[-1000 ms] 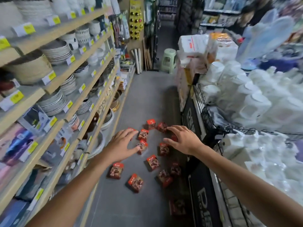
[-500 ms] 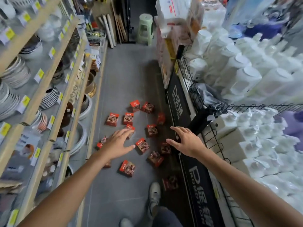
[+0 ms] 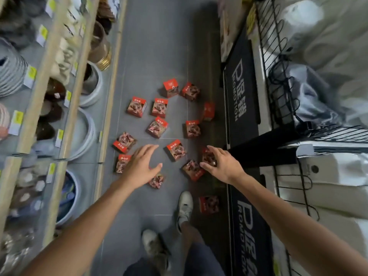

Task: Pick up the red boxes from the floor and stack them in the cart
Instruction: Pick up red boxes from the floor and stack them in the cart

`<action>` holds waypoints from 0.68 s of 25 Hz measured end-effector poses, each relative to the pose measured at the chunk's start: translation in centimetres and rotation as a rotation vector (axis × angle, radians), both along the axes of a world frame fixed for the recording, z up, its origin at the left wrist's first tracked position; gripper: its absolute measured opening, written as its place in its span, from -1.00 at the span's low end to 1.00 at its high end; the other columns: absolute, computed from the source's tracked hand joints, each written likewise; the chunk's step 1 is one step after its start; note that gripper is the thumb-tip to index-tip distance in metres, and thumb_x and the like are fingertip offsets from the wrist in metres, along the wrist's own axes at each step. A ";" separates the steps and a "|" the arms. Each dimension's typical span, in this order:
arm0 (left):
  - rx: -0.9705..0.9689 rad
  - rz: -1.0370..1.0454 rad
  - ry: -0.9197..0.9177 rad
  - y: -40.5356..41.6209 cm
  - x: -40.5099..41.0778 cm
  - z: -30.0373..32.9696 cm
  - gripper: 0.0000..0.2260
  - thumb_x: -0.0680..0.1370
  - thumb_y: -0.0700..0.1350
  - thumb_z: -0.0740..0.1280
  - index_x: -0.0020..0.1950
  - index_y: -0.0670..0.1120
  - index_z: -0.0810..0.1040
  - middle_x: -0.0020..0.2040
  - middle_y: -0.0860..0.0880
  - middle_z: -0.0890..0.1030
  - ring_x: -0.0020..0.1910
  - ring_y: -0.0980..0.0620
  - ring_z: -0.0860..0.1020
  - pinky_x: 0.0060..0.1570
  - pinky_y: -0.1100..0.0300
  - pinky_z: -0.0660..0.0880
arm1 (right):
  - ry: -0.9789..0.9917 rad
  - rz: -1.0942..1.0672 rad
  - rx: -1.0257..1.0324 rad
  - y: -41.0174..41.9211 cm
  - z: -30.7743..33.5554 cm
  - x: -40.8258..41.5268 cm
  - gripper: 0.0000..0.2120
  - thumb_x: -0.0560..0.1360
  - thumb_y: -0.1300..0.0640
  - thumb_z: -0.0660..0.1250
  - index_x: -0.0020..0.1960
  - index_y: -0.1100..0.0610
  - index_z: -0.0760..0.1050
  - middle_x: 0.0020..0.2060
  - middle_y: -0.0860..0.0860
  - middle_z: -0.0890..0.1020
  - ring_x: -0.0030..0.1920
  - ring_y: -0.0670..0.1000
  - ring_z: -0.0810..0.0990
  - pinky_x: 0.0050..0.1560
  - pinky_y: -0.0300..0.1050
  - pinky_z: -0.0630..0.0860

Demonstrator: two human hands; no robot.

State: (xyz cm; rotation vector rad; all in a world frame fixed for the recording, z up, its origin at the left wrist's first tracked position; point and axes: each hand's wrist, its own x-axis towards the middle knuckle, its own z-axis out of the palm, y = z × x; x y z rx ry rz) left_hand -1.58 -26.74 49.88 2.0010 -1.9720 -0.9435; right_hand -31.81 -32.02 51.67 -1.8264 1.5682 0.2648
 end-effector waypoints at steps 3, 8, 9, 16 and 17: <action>-0.010 -0.014 -0.017 -1.4 -0.6 -5.4 -0.41 0.51 0.07 0.35 0.49 -0.12 0.36 0.41 -0.10 0.42 0.42 -0.13 0.37 0.44 -0.04 0.30 | 0.019 0.001 0.037 -1.6 -5.8 -0.3 -0.22 0.53 -0.35 0.28 0.62 -0.05 0.14 0.52 -0.01 0.37 0.50 0.11 0.33 0.42 0.09 0.40; -0.034 -0.010 -0.032 -1.4 -1.2 -17.3 -0.40 0.49 0.14 0.23 0.46 -0.13 0.39 0.38 -0.09 0.45 0.39 -0.12 0.40 0.43 0.15 0.16 | 0.046 -0.013 0.106 -2.5 -17.7 -0.9 -0.18 0.50 -0.40 0.27 0.62 -0.09 0.09 0.56 -0.04 0.29 0.54 0.10 0.26 0.46 0.13 0.34; -0.057 -0.016 -0.044 -1.2 -1.2 -20.1 -0.41 0.48 0.14 0.21 0.44 -0.13 0.41 0.36 -0.10 0.47 0.37 -0.12 0.42 0.42 0.18 0.15 | 0.046 -0.023 0.115 -2.5 -20.5 -0.9 -0.18 0.50 -0.39 0.28 0.62 -0.10 0.08 0.57 -0.05 0.28 0.55 0.09 0.24 0.47 0.13 0.33; 0.009 0.020 -0.046 1.3 -1.2 -37.2 -0.37 0.43 0.17 0.21 0.40 -0.17 0.44 0.35 -0.14 0.48 0.34 -0.16 0.44 0.38 -0.06 0.36 | 0.007 -0.071 0.165 -1.0 -38.3 0.2 -0.13 0.46 -0.26 0.45 0.61 -0.04 0.13 0.55 0.01 0.30 0.53 0.12 0.29 0.47 0.06 0.32; 0.025 0.027 -0.042 1.6 -1.3 -39.4 -0.36 0.43 0.17 0.20 0.41 -0.17 0.43 0.36 -0.14 0.48 0.35 -0.17 0.43 0.38 -0.09 0.36 | -0.002 -0.091 0.167 -0.7 -40.8 0.5 -0.13 0.44 -0.25 0.47 0.60 -0.03 0.15 0.52 0.02 0.34 0.51 0.12 0.31 0.46 0.07 0.33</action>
